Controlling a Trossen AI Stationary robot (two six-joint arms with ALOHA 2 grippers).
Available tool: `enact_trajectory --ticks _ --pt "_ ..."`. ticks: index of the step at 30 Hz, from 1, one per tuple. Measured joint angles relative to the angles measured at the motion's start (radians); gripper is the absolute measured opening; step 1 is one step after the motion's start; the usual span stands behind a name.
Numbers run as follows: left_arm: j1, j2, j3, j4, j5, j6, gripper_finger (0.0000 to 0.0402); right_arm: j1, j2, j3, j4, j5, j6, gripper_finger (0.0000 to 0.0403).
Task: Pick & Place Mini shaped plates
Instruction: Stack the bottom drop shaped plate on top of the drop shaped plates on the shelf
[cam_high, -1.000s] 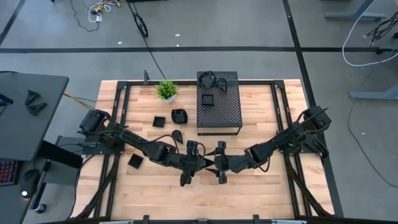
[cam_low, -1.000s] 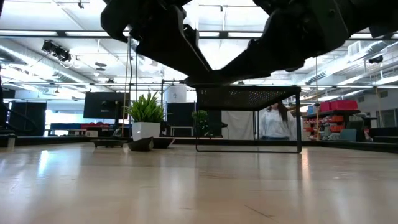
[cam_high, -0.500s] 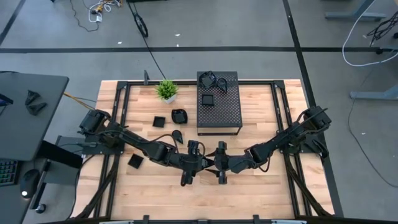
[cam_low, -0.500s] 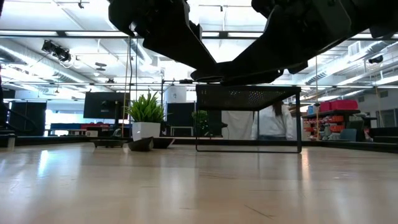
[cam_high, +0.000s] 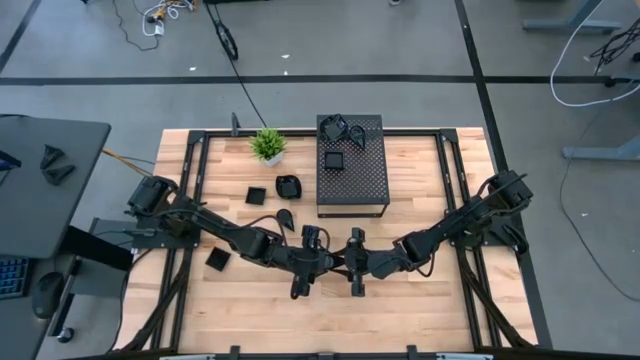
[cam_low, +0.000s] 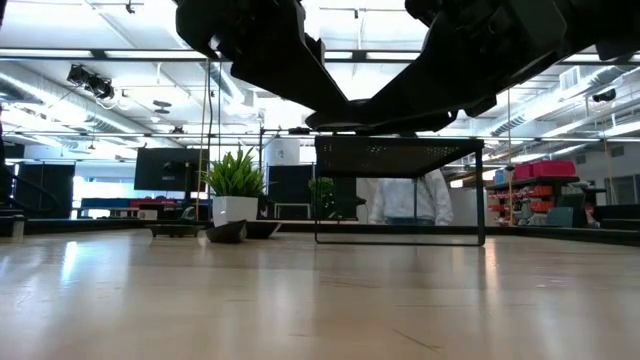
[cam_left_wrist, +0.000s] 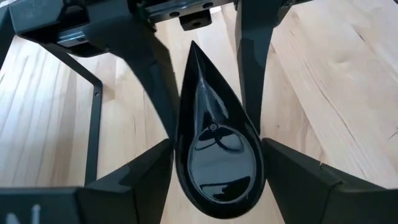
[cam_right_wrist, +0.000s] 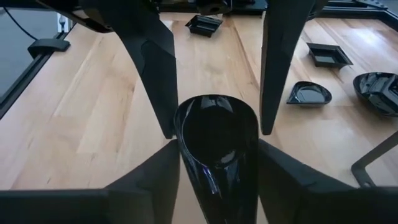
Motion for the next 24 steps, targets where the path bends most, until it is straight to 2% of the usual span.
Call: enact_trajectory --ticks 5,12,16,19,24 --pt "0.004 0.000 0.000 0.000 0.000 0.003 0.0266 0.000 0.000 0.000 0.002 0.000 0.000 0.0159" --pt "0.010 -0.017 -0.002 -0.006 0.000 0.008 0.0320 0.000 0.000 0.000 -0.020 0.000 0.034 0.0168" --pt "0.009 -0.077 -0.002 -0.029 -0.010 0.010 0.0337 0.001 -0.001 0.000 -0.061 -0.014 0.104 0.0169" --pt "0.008 -0.145 -0.001 -0.109 -0.073 0.008 0.0341 0.003 -0.021 -0.001 -0.077 -0.027 0.173 0.0169" --pt "0.006 -0.253 -0.001 -0.370 -0.273 -0.088 0.0341 0.028 -0.098 -0.001 -0.084 -0.002 0.208 0.0169"
